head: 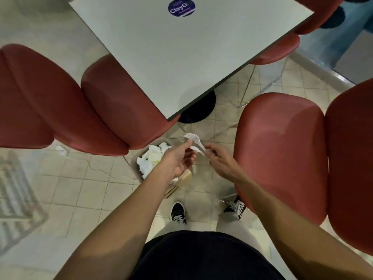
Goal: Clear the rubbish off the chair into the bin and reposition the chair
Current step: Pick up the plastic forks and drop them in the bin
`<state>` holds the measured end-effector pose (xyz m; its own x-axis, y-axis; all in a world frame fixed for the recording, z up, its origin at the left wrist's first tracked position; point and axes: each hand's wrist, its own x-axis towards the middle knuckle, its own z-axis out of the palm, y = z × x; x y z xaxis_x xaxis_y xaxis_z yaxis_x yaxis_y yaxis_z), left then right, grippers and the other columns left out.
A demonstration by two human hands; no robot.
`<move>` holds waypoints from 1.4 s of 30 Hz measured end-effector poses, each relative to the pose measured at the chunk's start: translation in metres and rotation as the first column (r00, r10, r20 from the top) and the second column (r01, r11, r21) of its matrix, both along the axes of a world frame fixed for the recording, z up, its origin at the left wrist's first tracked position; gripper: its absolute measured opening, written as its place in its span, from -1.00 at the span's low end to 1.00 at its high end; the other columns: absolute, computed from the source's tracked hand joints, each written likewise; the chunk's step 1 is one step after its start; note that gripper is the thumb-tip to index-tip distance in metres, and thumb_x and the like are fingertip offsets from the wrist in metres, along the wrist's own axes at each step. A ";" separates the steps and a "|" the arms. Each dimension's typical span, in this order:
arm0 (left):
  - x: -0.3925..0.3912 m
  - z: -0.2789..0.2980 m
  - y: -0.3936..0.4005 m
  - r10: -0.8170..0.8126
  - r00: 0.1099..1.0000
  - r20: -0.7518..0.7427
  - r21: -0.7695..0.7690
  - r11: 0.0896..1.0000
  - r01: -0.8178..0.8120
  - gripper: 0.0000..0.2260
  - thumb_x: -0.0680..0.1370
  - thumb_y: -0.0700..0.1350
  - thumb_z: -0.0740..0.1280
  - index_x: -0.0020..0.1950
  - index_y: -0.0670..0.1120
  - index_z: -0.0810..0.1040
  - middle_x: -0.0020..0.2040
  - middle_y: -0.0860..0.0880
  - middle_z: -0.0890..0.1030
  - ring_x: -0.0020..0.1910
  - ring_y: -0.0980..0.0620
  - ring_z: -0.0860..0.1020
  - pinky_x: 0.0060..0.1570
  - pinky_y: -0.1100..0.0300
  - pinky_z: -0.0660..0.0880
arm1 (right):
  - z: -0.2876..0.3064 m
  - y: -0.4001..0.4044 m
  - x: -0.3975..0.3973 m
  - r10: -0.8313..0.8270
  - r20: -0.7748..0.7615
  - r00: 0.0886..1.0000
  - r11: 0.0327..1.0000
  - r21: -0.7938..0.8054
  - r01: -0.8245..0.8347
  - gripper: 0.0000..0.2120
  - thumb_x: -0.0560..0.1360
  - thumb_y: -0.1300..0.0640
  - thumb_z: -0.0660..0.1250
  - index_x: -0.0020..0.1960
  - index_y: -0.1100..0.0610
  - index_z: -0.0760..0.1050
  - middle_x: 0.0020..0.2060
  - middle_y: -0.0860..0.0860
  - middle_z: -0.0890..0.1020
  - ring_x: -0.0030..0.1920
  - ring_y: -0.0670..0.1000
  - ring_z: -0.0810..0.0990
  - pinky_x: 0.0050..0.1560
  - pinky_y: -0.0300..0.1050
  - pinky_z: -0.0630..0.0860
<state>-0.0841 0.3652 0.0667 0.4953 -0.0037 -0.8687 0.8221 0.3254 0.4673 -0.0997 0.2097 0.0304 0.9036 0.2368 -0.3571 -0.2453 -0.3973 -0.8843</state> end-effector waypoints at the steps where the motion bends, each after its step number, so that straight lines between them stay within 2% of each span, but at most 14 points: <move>1: -0.003 -0.001 0.008 0.022 1.000 0.002 -0.003 1.000 -0.022 -0.77 0.56 -0.02 0.34 -0.14 -0.19 0.52 -0.34 -0.07 0.55 -0.51 0.12 0.48 -0.50 0.33 0.45 | 0.001 0.009 -0.003 0.031 0.009 0.999 0.999 -0.019 -0.031 -0.80 0.63 0.10 0.18 0.15 0.07 0.54 -0.32 -0.16 0.49 -0.38 -0.22 0.43 -0.35 -0.36 0.33; 4: -0.012 -0.003 0.031 0.065 0.998 0.016 -0.005 0.998 -0.065 -0.75 0.57 -0.04 0.33 -0.12 -0.22 0.54 -0.33 -0.08 0.58 -0.47 0.10 0.50 -0.45 0.32 0.49 | 0.001 0.035 -0.009 0.118 -0.006 0.993 0.989 -0.088 -0.118 -0.80 0.58 0.02 0.26 0.13 0.06 0.56 -0.19 -0.10 0.60 -0.24 -0.15 0.53 -0.26 -0.25 0.44; 6: -0.017 -0.004 0.044 0.086 0.996 0.024 0.001 0.996 -0.086 -0.75 0.59 -0.03 0.30 -0.13 -0.21 0.54 -0.32 -0.08 0.59 -0.49 0.10 0.51 -0.47 0.32 0.48 | -0.006 0.050 -0.011 0.154 -0.016 0.988 0.976 -0.150 -0.155 -0.85 0.55 0.12 0.26 0.06 0.05 0.57 -0.15 -0.02 0.64 -0.16 -0.02 0.59 -0.15 -0.05 0.53; 8: -0.023 -0.007 0.059 0.106 0.994 0.023 0.027 0.994 -0.107 -0.76 0.59 -0.02 0.30 -0.15 -0.17 0.56 -0.29 -0.08 0.60 -0.46 0.08 0.51 -0.46 0.29 0.46 | -0.018 0.063 -0.010 0.160 -0.043 0.986 0.960 -0.227 -0.166 -0.84 0.52 0.15 0.22 0.01 0.05 0.56 -0.16 -0.01 0.64 -0.14 0.04 0.58 -0.10 0.04 0.52; 11: -0.033 -0.015 0.081 0.107 0.994 -0.009 0.107 0.989 -0.106 -0.82 0.54 -0.03 0.34 -0.16 -0.12 0.59 -0.27 -0.05 0.62 -0.41 0.05 0.49 -0.43 0.28 0.41 | -0.028 0.080 -0.006 0.134 -0.064 0.989 0.939 -0.311 -0.147 -0.86 0.54 0.15 0.21 -0.08 0.12 0.53 -0.26 0.01 0.57 -0.24 0.04 0.50 -0.21 -0.04 0.42; 14: -0.045 -0.025 0.101 0.091 0.996 -0.006 0.159 0.983 -0.089 -0.87 0.53 -0.06 0.35 -0.04 -0.11 0.59 -0.25 -0.04 0.61 -0.41 0.08 0.49 -0.44 0.28 0.40 | -0.040 0.093 0.000 0.107 -0.092 0.990 0.909 -0.393 -0.135 -0.80 0.52 0.13 0.23 -0.27 0.10 0.45 -0.39 -0.01 0.48 -0.33 0.04 0.42 -0.37 -0.10 0.28; 17: -0.053 -0.033 0.118 0.068 0.998 -0.012 0.198 0.978 -0.065 -0.86 0.53 -0.07 0.35 0.02 -0.11 0.58 -0.23 -0.02 0.60 -0.37 0.09 0.49 -0.37 0.26 0.42 | -0.054 0.104 0.009 0.075 -0.121 0.990 0.884 -0.451 -0.122 -0.74 0.52 0.07 0.27 -0.33 0.10 0.44 -0.44 0.00 0.47 -0.35 0.05 0.43 -0.40 -0.14 0.23; 20: -0.058 -0.039 0.129 0.090 0.995 -0.030 0.206 0.975 -0.082 -0.89 0.53 -0.09 0.35 0.00 -0.10 0.58 -0.19 -0.03 0.60 -0.35 0.08 0.48 -0.32 0.23 0.43 | -0.070 0.114 0.017 0.038 -0.126 0.991 0.843 -0.528 -0.100 -0.72 0.51 0.00 0.28 -0.24 0.19 0.53 -0.38 0.07 0.55 -0.30 0.10 0.51 -0.32 -0.15 0.29; 25: -0.062 -0.053 0.143 0.120 0.992 -0.046 0.214 0.971 -0.107 -0.89 0.54 -0.11 0.33 0.03 -0.09 0.58 -0.21 -0.03 0.60 -0.37 0.09 0.46 -0.29 0.23 0.42 | -0.096 0.132 0.035 -0.015 -0.155 0.988 0.792 -0.605 -0.083 -0.79 0.49 0.04 0.26 -0.14 0.17 0.56 -0.22 0.12 0.63 -0.15 0.17 0.61 -0.26 -0.14 0.38; 28: -0.061 -0.063 0.150 0.127 0.990 -0.053 0.215 0.970 -0.113 -0.86 0.53 -0.09 0.35 0.04 -0.08 0.58 -0.23 -0.01 0.61 -0.38 0.10 0.47 -0.27 0.22 0.44 | -0.106 0.145 0.045 0.013 -0.180 0.984 0.751 -0.648 -0.128 -0.79 0.54 0.04 0.26 0.03 0.15 0.57 -0.04 0.12 0.64 -0.01 0.16 0.60 -0.17 -0.13 0.43; 31: -0.059 -0.070 0.155 0.125 0.990 -0.062 0.226 0.968 -0.109 -0.85 0.52 -0.07 0.36 0.06 -0.07 0.59 -0.23 0.00 0.62 -0.36 0.10 0.50 -0.26 0.24 0.47 | -0.112 0.151 0.050 0.034 -0.216 0.976 0.725 -0.667 -0.173 -0.74 0.55 0.16 0.23 0.22 0.14 0.51 0.14 0.08 0.58 0.14 0.12 0.56 -0.05 -0.13 0.43; 38: -0.056 -0.072 0.155 0.101 0.993 -0.055 0.228 0.970 -0.086 -0.83 0.53 -0.10 0.35 0.09 -0.11 0.59 -0.16 -0.04 0.63 -0.29 0.06 0.52 -0.23 0.21 0.47 | -0.109 0.145 0.045 0.030 -0.263 0.964 0.742 -0.641 -0.198 -0.66 0.45 0.27 0.25 0.20 0.08 0.53 0.08 0.06 0.61 0.05 0.08 0.57 -0.12 -0.20 0.41; 40: -0.055 -0.071 0.153 0.087 0.995 -0.047 0.232 0.970 -0.073 -0.83 0.54 -0.10 0.34 0.09 -0.11 0.59 -0.13 -0.05 0.63 -0.28 0.06 0.52 -0.21 0.21 0.47 | -0.104 0.142 0.041 0.000 -0.255 0.967 0.757 -0.632 -0.167 -0.65 0.45 0.26 0.26 0.21 0.07 0.53 0.09 0.06 0.62 0.07 0.09 0.59 -0.06 -0.19 0.48; 42: -0.053 -0.069 0.150 0.071 0.997 -0.034 0.236 0.970 -0.061 -0.83 0.54 -0.10 0.33 0.09 -0.11 0.59 -0.11 -0.06 0.64 -0.27 0.05 0.52 -0.20 0.20 0.48 | -0.099 0.140 0.037 -0.024 -0.241 0.970 0.775 -0.618 -0.134 -0.61 0.46 0.22 0.26 0.27 0.05 0.51 0.13 0.07 0.61 0.09 0.11 0.60 0.07 -0.08 0.56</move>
